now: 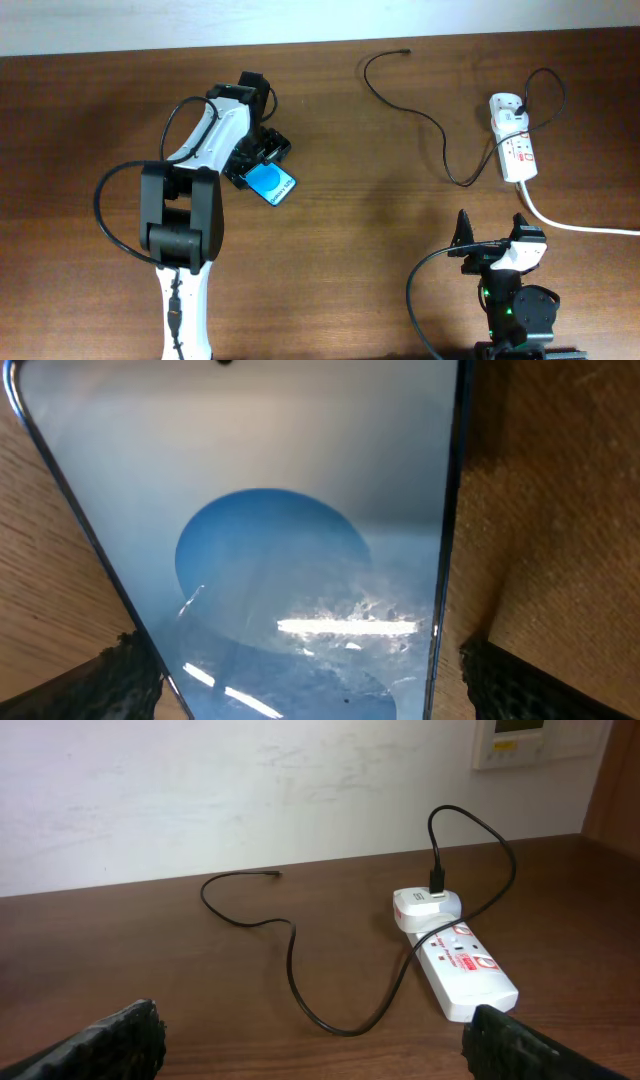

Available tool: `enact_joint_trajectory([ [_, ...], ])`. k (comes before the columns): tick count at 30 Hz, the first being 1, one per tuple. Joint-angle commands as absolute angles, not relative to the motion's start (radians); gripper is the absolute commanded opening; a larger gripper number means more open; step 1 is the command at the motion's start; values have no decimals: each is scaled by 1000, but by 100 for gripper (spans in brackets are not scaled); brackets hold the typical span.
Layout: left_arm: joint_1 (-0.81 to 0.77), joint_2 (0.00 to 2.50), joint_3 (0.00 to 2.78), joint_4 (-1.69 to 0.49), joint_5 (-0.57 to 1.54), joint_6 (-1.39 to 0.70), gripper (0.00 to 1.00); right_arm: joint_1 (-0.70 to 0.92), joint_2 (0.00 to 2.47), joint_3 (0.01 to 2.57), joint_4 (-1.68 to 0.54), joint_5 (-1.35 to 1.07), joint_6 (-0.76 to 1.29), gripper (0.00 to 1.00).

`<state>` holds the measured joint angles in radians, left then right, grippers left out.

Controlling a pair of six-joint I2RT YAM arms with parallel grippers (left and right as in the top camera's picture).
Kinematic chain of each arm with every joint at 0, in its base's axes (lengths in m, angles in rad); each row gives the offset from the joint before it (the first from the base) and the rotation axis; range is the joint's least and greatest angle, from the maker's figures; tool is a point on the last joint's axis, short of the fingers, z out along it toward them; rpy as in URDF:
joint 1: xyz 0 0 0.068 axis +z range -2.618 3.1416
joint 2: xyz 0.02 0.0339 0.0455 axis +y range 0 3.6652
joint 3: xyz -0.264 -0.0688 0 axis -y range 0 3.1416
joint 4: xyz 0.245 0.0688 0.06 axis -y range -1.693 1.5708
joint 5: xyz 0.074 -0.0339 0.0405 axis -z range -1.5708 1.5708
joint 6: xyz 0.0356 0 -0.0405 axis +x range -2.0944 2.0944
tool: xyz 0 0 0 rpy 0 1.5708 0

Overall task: Plug charger to phone and switch on socket
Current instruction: 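Grasp the phone with left gripper and lift it upright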

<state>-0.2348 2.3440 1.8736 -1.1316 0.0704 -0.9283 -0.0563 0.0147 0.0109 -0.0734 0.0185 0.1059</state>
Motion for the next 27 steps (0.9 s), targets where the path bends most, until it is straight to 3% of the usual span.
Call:
enact_joint_trajectory([
  [1, -241, 2360, 1829, -1142, 82, -954, 99, -59, 7, 6, -80, 31, 112, 98],
  [27, -197, 2360, 1826, -1145, 11, -1054, 99, -59, 7, 6, -80, 31, 112, 98],
])
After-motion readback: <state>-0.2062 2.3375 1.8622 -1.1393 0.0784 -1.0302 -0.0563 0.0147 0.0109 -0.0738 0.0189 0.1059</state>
